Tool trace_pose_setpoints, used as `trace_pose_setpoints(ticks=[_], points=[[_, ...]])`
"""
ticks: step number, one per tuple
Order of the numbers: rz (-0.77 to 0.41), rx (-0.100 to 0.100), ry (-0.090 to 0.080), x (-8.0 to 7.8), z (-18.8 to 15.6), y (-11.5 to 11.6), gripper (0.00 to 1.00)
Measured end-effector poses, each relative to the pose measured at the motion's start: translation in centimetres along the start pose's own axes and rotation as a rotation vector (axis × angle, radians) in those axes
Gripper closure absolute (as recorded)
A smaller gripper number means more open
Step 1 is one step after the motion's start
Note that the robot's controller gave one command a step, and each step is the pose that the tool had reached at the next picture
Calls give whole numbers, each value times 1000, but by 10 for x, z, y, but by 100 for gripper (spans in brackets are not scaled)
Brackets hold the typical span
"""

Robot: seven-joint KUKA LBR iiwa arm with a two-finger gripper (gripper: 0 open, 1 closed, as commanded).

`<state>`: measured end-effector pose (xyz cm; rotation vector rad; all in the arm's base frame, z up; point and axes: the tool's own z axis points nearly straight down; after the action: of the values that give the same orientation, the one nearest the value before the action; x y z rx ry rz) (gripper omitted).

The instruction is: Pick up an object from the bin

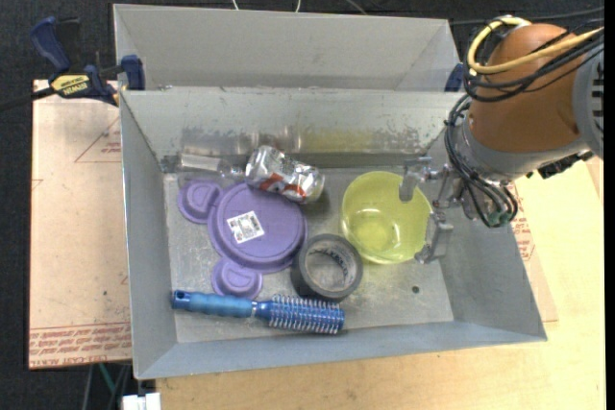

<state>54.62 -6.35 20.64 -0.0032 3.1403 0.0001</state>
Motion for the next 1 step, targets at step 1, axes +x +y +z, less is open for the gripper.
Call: trace_pose_setpoints(ticks=[1], points=[[0,0,0,0,0,0,100]])
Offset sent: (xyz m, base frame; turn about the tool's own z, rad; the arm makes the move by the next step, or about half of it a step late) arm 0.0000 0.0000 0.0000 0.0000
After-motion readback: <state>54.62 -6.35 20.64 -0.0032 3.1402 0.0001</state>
